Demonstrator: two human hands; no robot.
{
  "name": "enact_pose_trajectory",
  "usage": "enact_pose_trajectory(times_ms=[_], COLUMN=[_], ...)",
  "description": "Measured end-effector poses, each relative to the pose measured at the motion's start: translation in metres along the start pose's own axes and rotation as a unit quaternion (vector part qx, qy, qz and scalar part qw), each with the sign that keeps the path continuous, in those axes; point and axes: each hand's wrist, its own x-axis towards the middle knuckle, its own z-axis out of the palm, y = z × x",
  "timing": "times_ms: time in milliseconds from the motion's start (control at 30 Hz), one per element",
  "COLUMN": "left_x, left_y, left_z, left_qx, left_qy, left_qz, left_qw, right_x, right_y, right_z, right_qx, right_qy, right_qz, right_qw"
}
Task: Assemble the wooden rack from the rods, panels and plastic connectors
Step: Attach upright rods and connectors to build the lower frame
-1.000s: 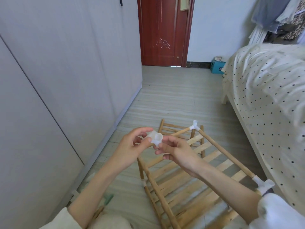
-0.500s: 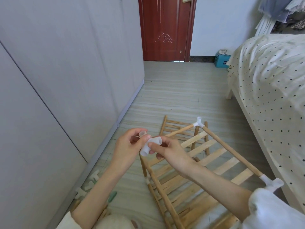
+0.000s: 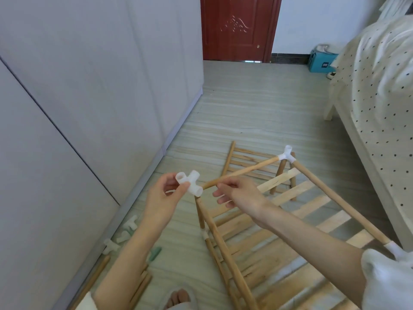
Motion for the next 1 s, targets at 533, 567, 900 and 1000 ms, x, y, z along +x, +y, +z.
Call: enact_pose_trajectory(times_ms=[533, 567, 900, 1000], left_x=[0.058, 0.059, 0.056, 0.057], left_y=[-0.082, -0.083, -0.083, -0.084], left_z=[0.028, 0.028, 0.028, 0.026], left_qx=[-0.008, 0.002, 0.041, 0.055], left_qy=[0.002, 0.001, -0.012, 0.000], left_qz=[-0.074, -0.070, -0.070, -0.073], left_qw=[0.997, 0.998, 0.997, 0.996], right_x=[0.136, 0.140, 0.143, 0.143], right_y=[0.067, 0.069, 0.069, 0.068], right_z=[0.002, 0.000, -0.010, -0.014], right_qx=[-0.610, -0.602, -0.540, -0.536], right_qy=[-0.018, -0.016, 0.020, 0.023], right_qz=[-0.212, -0.214, -0.257, -0.257], right_qw=[0.763, 0.769, 0.801, 0.804])
